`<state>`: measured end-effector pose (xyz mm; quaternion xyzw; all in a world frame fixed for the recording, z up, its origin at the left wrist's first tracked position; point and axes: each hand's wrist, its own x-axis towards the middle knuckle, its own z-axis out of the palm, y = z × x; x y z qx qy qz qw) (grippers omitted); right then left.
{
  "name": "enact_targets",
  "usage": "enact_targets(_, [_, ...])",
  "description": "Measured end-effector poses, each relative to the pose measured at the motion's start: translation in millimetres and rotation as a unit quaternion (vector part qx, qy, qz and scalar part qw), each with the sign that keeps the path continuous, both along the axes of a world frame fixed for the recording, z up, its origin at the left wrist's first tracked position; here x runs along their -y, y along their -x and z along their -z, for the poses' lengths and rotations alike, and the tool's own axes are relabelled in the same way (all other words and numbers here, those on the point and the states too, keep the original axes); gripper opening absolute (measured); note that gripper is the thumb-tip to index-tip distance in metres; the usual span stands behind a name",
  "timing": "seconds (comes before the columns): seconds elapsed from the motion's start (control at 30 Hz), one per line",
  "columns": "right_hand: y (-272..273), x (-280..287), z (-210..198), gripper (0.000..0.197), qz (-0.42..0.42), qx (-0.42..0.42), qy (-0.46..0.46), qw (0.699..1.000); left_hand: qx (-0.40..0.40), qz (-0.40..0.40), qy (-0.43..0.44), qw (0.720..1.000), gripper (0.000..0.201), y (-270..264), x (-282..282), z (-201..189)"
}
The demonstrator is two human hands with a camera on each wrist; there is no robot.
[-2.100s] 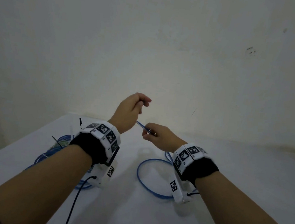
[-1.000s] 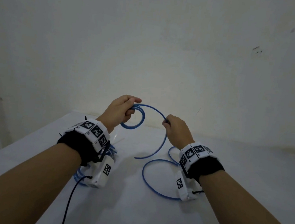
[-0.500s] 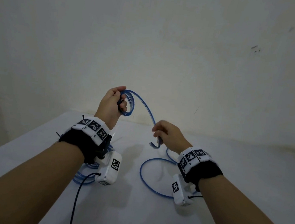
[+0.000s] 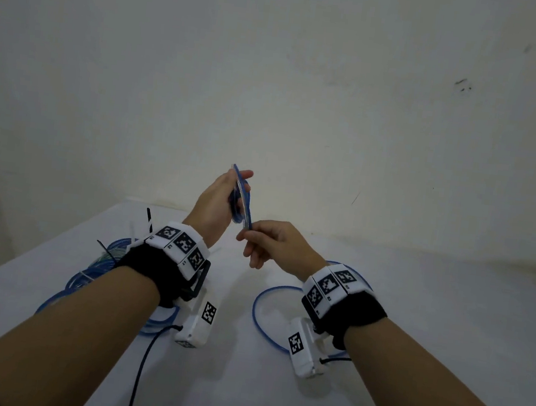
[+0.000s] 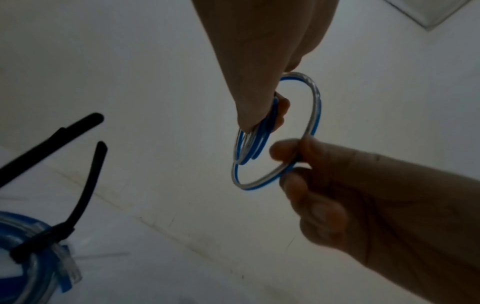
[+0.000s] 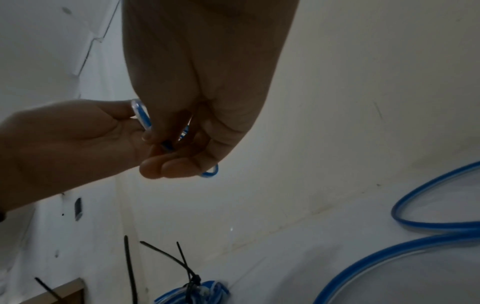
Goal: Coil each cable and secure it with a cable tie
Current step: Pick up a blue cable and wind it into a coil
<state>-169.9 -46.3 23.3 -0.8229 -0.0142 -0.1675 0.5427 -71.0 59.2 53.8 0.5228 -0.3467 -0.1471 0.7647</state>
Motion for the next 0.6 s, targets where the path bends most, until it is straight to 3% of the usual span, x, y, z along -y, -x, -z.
enact_targets(0.1, [-3, -6, -1, 0.018, 0.001, 0.001, -0.006, 1.000, 0.034, -0.003, -0.048, 0.998, 0.039, 1, 3, 3])
enact_targets(0.23, [-7, -10, -3, 0.023, 0.011, -0.009, -0.026, 1.000, 0.085, -0.005, -0.081, 0.993, 0.024, 5, 4, 4])
enact_targets(0.3, [-6, -7, -3, 0.024, 0.053, 0.004, -0.005, 0.999, 0.091, -0.016, -0.085, 0.992, 0.028, 5, 3, 4])
enact_targets(0.37, [-6, 1, -4, 0.017, 0.149, 0.078, 0.041, 0.985, 0.088, -0.020, -0.092, 0.992, 0.030, 1, 1, 3])
enact_targets(0.43, [-5, 12, -7, 0.012, 0.221, 0.170, 0.119, 0.953, 0.088, -0.016, -0.113, 0.990, 0.030, -1, -2, 2])
enact_targets(0.53, [-8, 30, -9, 0.047, 0.190, 0.181, 0.300, 0.917, 0.104, 0.004, -0.147, 0.984, 0.029, 4, -2, 4])
enact_targets(0.6, [-9, 34, -13, 0.047, 0.159, 0.150, 0.351, 0.910, 0.123, 0.017, -0.174, 0.977, 0.026, 8, -1, 5])
